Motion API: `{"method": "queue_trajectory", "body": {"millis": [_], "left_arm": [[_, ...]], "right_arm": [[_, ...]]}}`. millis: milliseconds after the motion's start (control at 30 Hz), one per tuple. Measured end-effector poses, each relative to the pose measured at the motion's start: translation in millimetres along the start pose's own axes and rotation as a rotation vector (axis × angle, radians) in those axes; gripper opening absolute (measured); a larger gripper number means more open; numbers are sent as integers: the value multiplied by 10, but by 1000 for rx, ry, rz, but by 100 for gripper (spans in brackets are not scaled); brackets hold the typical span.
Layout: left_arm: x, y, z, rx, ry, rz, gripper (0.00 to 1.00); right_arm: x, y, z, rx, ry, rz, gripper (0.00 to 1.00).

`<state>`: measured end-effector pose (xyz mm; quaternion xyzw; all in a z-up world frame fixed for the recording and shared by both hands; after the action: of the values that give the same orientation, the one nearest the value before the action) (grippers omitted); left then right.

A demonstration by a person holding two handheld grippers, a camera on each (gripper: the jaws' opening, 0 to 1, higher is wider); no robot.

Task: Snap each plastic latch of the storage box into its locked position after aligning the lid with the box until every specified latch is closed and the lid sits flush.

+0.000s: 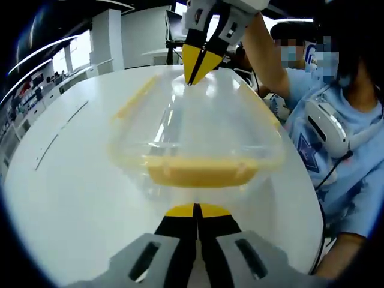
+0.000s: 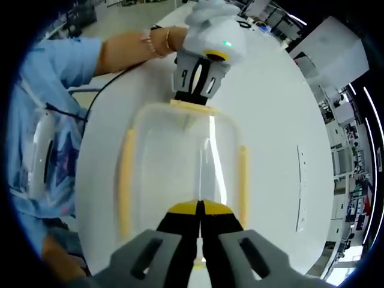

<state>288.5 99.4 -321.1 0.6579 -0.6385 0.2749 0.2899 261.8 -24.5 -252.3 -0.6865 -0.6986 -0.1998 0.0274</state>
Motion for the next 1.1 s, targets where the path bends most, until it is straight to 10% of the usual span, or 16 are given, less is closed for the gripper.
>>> {"method": "queue_trajectory", "body": {"millis": [500, 1100], "left_arm": [[118, 319, 231, 111, 66, -26, 0], [153, -179, -379, 365, 242, -217, 0]], "right_arm": [[-12, 26, 74, 3, -62, -19, 0], [-44, 42, 91, 0, -71, -5, 0]]}}
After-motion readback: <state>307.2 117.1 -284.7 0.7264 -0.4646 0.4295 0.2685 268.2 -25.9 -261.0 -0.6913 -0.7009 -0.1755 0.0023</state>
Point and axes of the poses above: the point that each gripper's makers call its tool centre point, and the gripper's own axes: z roughly forward along the fingers, y roughly to its right, x roughly out of its top, the point moved 1 cm from there along -z, roughly backward along the fingers, and after that the axes turned 8 degrees about z, right-handed, at the moved point
